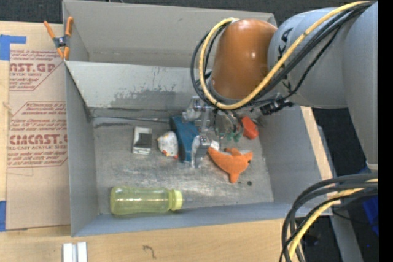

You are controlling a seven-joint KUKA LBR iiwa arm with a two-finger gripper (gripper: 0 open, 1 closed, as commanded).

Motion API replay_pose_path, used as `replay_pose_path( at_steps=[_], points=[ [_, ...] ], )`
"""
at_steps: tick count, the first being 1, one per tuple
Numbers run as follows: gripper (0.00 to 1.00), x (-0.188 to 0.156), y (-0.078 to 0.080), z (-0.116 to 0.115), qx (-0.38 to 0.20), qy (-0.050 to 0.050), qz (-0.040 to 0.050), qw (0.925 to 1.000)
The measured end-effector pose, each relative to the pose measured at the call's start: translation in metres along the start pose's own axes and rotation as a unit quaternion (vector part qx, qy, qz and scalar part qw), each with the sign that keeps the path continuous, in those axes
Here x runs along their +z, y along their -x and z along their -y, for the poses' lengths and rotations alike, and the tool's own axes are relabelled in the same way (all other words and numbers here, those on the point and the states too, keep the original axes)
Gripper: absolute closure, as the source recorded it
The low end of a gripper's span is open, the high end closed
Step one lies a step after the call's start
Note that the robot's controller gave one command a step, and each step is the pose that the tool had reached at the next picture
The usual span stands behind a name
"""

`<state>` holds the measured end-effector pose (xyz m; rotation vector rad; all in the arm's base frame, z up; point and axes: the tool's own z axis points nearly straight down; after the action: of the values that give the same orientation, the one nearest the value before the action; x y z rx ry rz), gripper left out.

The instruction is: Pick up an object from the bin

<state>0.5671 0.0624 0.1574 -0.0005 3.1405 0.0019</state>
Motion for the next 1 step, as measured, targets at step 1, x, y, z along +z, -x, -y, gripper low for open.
replay_pose_path(
  at_steps=[1],
  points=[
    [0.0, 0.0525, 0.0253, -0.0257, 0.037, 0.004, 0.0148, 0.9992]
  ],
)
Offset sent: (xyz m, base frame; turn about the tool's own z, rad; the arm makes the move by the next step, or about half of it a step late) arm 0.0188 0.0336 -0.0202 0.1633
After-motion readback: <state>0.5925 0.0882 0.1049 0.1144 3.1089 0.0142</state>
